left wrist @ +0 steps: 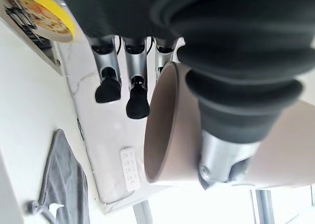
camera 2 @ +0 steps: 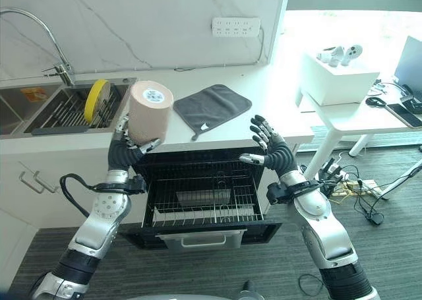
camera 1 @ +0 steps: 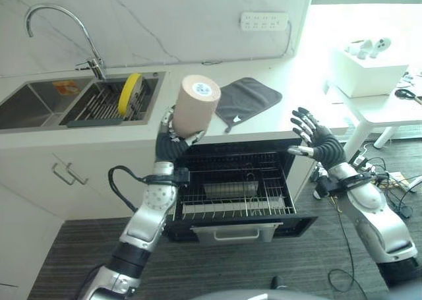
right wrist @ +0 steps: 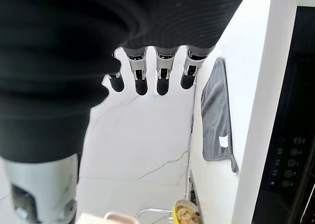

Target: Place the dishes in the dishwasher.

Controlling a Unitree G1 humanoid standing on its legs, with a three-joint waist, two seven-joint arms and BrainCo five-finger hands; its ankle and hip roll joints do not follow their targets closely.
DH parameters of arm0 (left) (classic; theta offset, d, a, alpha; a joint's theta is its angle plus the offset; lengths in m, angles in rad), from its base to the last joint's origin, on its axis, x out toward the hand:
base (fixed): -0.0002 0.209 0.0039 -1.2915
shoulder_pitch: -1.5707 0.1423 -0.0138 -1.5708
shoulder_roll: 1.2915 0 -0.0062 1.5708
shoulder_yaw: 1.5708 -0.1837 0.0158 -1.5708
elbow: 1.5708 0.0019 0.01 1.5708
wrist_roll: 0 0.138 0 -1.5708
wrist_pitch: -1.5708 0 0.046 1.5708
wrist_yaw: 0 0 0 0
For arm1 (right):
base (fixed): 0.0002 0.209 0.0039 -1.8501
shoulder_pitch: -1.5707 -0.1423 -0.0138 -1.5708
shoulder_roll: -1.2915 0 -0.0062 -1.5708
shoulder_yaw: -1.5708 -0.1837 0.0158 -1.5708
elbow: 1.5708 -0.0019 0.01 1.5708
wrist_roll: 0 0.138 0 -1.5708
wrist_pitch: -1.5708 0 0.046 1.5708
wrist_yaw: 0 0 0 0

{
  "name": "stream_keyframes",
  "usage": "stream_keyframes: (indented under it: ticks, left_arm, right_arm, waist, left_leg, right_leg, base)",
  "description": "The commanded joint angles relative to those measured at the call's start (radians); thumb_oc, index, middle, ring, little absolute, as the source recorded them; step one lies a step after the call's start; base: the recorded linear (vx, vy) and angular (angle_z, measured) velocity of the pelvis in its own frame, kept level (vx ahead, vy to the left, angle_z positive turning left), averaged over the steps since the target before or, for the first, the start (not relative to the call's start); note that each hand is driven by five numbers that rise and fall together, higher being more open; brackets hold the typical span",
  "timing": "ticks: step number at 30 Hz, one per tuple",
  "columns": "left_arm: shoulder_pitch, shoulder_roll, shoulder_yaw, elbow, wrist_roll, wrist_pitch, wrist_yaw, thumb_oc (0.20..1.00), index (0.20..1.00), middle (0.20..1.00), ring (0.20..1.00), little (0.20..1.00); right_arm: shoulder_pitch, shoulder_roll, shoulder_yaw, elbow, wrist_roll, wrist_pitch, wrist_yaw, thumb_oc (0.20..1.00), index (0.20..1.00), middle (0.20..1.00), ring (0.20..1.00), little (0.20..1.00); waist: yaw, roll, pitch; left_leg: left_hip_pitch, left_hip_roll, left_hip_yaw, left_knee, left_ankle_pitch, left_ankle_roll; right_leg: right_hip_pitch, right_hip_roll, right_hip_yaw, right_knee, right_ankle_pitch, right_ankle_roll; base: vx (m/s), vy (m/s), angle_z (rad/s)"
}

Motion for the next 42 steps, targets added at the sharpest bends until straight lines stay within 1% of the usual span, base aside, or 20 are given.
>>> stream_keyframes:
  ticks: [1, 4, 6, 10, 13, 21, 28, 33, 37, 42]
  left_arm:
    - [-0.106, 0.040, -0.020, 0.024, 0.120, -0.013, 0.040, 0.200, 0.200, 0.200, 0.200, 0.200]
    - [-0.121, 0.042, -0.053, 0.045, 0.193, -0.008, 0.054, 0.200, 0.200, 0.200, 0.200, 0.200]
    - [-0.131, 0.043, -0.074, 0.063, 0.219, -0.004, 0.063, 0.200, 0.200, 0.200, 0.200, 0.200]
    - [-0.144, 0.042, -0.107, 0.095, 0.277, -0.015, 0.072, 0.200, 0.200, 0.200, 0.200, 0.200]
    - [-0.153, 0.040, -0.128, 0.103, 0.295, -0.012, 0.067, 0.200, 0.200, 0.200, 0.200, 0.200]
    - [-0.172, 0.031, -0.149, 0.103, 0.275, -0.030, 0.084, 0.200, 0.200, 0.200, 0.200, 0.200]
    - [-0.183, 0.016, -0.147, 0.068, 0.235, -0.047, 0.088, 0.200, 0.200, 0.200, 0.200, 0.200]
    - [-0.191, 0.008, -0.149, 0.051, 0.207, -0.040, 0.091, 0.200, 0.200, 0.200, 0.200, 0.200]
    - [-0.199, 0.003, -0.154, 0.034, 0.187, -0.029, 0.092, 0.200, 0.200, 0.200, 0.200, 0.200]
    - [-0.210, -0.009, -0.170, 0.033, 0.188, -0.017, 0.104, 0.200, 0.200, 0.200, 0.200, 0.200]
  right_arm:
    - [-0.090, 0.046, -0.024, -0.053, 0.064, -0.040, 0.003, 1.000, 1.000, 1.000, 1.000, 1.000]
    - [-0.107, 0.060, -0.001, -0.061, 0.066, -0.026, 0.011, 1.000, 1.000, 1.000, 1.000, 1.000]
    - [-0.128, 0.070, 0.021, -0.059, 0.071, -0.008, 0.007, 1.000, 1.000, 1.000, 1.000, 1.000]
    - [-0.160, 0.086, 0.050, -0.048, 0.083, 0.005, -0.002, 1.000, 1.000, 1.000, 1.000, 1.000]
    - [-0.175, 0.097, 0.069, -0.043, 0.091, 0.015, 0.005, 1.000, 1.000, 1.000, 1.000, 1.000]
    - [-0.201, 0.122, 0.106, -0.029, 0.110, 0.040, 0.005, 1.000, 1.000, 1.000, 1.000, 1.000]
    - [-0.210, 0.147, 0.112, -0.015, 0.181, 0.064, -0.021, 1.000, 1.000, 1.000, 1.000, 1.000]
    - [-0.216, 0.164, 0.119, -0.005, 0.207, 0.054, -0.044, 1.000, 1.000, 1.000, 1.000, 1.000]
    - [-0.225, 0.185, 0.128, 0.003, 0.208, 0.026, -0.066, 1.000, 1.000, 1.000, 1.000, 1.000]
    - [-0.264, 0.203, 0.148, 0.019, 0.201, 0.031, -0.093, 1.000, 1.000, 1.000, 1.000, 1.000]
  waist:
    - [-0.001, -0.035, -0.024]
    - [-0.004, -0.037, -0.024]
    - [-0.002, -0.037, -0.027]
    - [0.004, -0.039, -0.030]
    - [0.006, -0.039, -0.031]
    - [0.012, -0.040, -0.032]
    - [0.018, -0.044, -0.033]
    - [0.019, -0.043, -0.032]
    - [0.022, -0.042, -0.032]
    - [0.027, -0.040, -0.031]
  left_leg:
    - [0.018, 0.036, 0.021, 0.000, -0.039, 0.001]
    - [0.021, 0.038, 0.026, 0.000, -0.039, 0.002]
    - [0.024, 0.038, 0.031, 0.000, -0.040, 0.003]
    - [0.028, 0.038, 0.034, 0.000, -0.041, 0.004]
    - [0.028, 0.038, 0.034, 0.000, -0.041, 0.003]
    - [0.028, 0.041, 0.032, 0.000, -0.039, 0.002]
    - [0.029, 0.039, 0.025, 0.000, -0.042, 0.003]
    - [0.030, 0.037, 0.020, 0.000, -0.043, 0.005]
    - [0.031, 0.034, 0.017, 0.000, -0.046, 0.007]
    - [0.032, 0.033, 0.015, 0.000, -0.049, 0.008]
  right_leg:
    - [0.074, -0.070, -0.009, 0.002, -0.125, 0.067]
    - [0.073, -0.073, -0.008, 0.002, -0.123, 0.068]
    - [0.074, -0.074, -0.010, 0.002, -0.123, 0.069]
    - [0.079, -0.075, -0.013, 0.002, -0.123, 0.069]
    - [0.081, -0.075, -0.015, 0.002, -0.124, 0.068]
    - [0.085, -0.078, -0.019, 0.002, -0.125, 0.068]
    - [0.090, -0.079, -0.024, 0.002, -0.126, 0.067]
    - [0.091, -0.078, -0.023, 0.002, -0.127, 0.066]
    - [0.092, -0.078, -0.023, 0.002, -0.127, 0.067]
    - [0.091, -0.079, -0.027, 0.002, -0.125, 0.067]
  base:
    - [0.00, 0.000, 0.00]
    - [-0.02, 0.008, -0.01]
    - [-0.01, 0.005, -0.02]
    - [-0.01, 0.002, -0.04]
    - [0.00, 0.000, 0.00]
    - [0.00, 0.000, 0.00]
    - [0.01, -0.002, 0.00]
    - [0.01, -0.002, 0.00]
    - [0.00, 0.000, 0.00]
    - [0.00, 0.000, 0.00]
